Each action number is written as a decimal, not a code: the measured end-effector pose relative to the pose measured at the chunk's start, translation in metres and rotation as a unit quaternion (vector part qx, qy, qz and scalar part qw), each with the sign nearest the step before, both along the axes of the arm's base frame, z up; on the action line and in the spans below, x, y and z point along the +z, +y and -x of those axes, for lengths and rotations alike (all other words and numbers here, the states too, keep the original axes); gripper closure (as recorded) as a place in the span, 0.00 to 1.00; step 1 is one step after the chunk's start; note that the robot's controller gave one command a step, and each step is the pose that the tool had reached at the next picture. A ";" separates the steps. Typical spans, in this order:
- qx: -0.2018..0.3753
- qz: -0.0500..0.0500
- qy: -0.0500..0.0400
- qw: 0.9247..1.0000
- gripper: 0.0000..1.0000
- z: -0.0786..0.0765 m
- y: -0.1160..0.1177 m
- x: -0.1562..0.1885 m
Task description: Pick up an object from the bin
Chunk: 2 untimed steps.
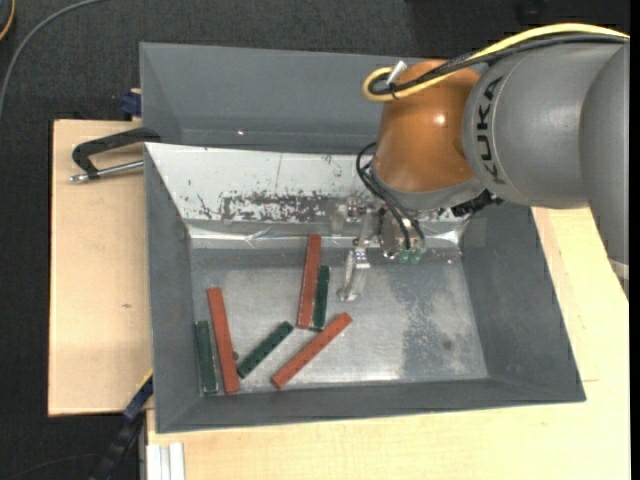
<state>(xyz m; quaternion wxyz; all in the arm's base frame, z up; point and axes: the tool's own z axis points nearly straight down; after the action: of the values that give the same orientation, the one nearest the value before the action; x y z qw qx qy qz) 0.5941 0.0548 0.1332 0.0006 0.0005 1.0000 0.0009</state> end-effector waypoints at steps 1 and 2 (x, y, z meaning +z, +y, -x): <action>0.077 0.000 -0.001 0.997 0.00 0.051 0.052 -0.063; 0.076 -0.001 0.000 0.997 1.00 0.050 0.052 -0.057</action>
Offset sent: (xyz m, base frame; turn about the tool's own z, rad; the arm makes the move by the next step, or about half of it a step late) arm -0.0517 0.0492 -0.0632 -0.1515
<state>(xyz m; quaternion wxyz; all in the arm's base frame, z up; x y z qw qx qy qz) 0.5445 0.1070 0.0757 0.0009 -0.0757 0.9971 0.0021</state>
